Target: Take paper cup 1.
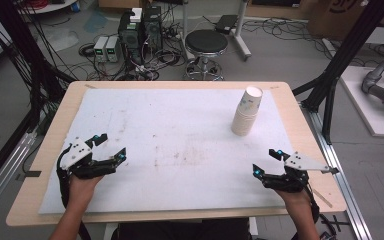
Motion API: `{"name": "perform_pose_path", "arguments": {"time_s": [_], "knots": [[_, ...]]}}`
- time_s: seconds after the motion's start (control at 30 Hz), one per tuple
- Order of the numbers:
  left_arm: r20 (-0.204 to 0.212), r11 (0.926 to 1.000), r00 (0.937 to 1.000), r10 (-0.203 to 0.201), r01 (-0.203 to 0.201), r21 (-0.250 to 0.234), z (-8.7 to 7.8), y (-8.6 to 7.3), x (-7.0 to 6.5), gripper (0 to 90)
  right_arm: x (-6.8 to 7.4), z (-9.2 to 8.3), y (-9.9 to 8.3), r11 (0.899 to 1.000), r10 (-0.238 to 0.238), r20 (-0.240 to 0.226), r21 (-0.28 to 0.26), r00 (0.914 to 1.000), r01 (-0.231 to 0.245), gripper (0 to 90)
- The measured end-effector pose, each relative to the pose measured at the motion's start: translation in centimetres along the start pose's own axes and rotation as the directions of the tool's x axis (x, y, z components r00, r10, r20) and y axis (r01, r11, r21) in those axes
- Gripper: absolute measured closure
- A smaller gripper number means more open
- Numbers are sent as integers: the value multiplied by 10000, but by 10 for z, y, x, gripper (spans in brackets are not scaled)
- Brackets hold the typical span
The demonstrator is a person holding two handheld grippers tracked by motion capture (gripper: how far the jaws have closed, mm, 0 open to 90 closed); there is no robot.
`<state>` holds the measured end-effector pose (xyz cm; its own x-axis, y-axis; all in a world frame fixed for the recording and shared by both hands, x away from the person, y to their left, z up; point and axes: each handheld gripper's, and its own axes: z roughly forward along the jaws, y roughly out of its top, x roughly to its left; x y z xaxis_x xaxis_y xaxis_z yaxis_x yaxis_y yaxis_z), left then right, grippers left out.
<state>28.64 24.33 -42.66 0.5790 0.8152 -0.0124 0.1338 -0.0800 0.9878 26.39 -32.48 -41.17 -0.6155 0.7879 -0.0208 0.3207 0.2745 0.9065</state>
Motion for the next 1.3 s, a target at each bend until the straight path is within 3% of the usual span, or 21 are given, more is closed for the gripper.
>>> {"name": "perform_pose_path", "arguments": {"time_s": [0.5, 0.8, 0.97, 1.3], "knots": [[137, 10000, 9999, -41, 42, -76, 5, 0, 1, 151, -3, -1, -1, 9996, 268, -56, -111, 9996, -269, 187], [377, 10000, 9993, 24, -23, -40, 5, 1, -7, 151, 1, -8, -1, 9990, 426, 83, -170, 9991, -425, 187], [493, 10000, 9988, -30, 28, 34, 8, 0, -9, 151, 2, -7, 5, 9991, 398, 282, -158, 9988, -393, 187], [421, 9997, 9988, -231, 230, 24, 7, -2, -5, 151, 1, 3, 27, 9995, 254, 60, -188, 9997, -253, 186]]}}
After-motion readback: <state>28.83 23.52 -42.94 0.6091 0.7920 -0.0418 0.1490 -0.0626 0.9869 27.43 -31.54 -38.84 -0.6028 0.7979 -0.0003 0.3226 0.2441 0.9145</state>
